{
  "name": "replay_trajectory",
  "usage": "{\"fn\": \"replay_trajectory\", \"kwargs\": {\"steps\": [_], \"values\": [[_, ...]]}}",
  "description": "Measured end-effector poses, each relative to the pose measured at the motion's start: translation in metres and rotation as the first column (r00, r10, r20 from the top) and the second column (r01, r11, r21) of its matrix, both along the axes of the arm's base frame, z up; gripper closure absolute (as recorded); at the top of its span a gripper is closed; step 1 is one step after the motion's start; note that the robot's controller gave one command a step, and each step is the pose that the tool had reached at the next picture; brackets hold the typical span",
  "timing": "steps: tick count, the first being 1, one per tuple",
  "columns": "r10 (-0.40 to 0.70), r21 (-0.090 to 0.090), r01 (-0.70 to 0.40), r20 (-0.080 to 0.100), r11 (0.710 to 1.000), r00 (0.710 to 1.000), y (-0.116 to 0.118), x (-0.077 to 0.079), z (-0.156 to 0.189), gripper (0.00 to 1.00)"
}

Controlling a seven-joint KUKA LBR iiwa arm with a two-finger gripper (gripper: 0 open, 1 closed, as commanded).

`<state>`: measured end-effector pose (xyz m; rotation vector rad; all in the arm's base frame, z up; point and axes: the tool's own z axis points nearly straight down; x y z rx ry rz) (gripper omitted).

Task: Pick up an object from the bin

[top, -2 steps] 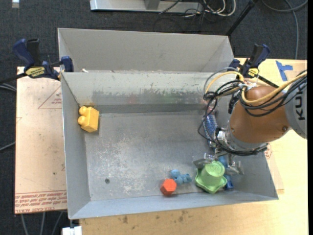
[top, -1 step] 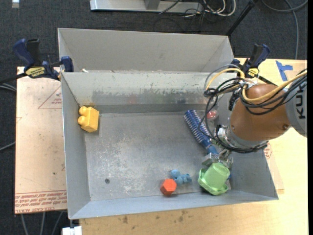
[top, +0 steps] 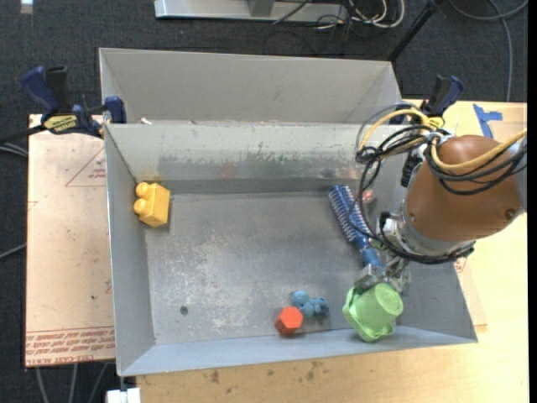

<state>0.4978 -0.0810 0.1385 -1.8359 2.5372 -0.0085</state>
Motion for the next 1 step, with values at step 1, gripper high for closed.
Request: {"fn": "replay_trajectory", "kwargs": {"steps": [1], "values": [[-0.002,-0.002,0.002,-0.001,1.0,1.0,-0.0148,0.0031,0.112,1.0]]}}
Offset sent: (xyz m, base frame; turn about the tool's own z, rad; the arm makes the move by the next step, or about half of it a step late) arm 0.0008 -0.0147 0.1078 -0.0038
